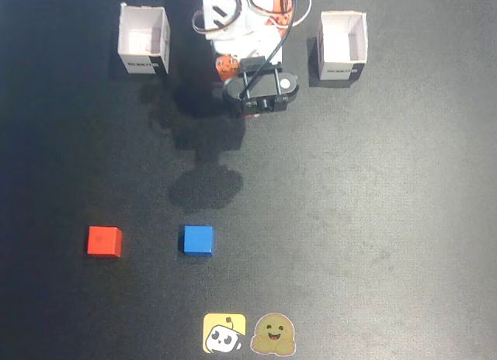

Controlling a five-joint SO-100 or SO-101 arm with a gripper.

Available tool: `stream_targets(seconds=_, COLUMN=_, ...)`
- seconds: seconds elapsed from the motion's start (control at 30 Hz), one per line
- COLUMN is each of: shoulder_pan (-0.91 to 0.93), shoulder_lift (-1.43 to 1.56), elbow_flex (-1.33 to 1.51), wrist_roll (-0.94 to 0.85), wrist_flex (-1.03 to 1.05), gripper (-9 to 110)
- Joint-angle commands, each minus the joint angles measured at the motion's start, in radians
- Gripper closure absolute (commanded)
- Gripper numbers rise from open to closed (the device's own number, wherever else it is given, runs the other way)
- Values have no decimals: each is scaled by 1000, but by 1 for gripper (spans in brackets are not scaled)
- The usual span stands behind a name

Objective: Put the red cube in the right box and the blue cube in the left box.

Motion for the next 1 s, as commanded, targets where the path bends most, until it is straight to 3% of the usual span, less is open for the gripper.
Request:
stream_targets(seconds=0.0, shoulder_pan=9, shoulder_lift=11, elbow_flex=-3, wrist_roll=0, wrist_flex=-3, gripper=101)
stream_targets(seconds=0.97, shoulder_pan=9, shoulder_lift=11, elbow_flex=-3, wrist_roll=9, wrist_flex=-3, gripper=101)
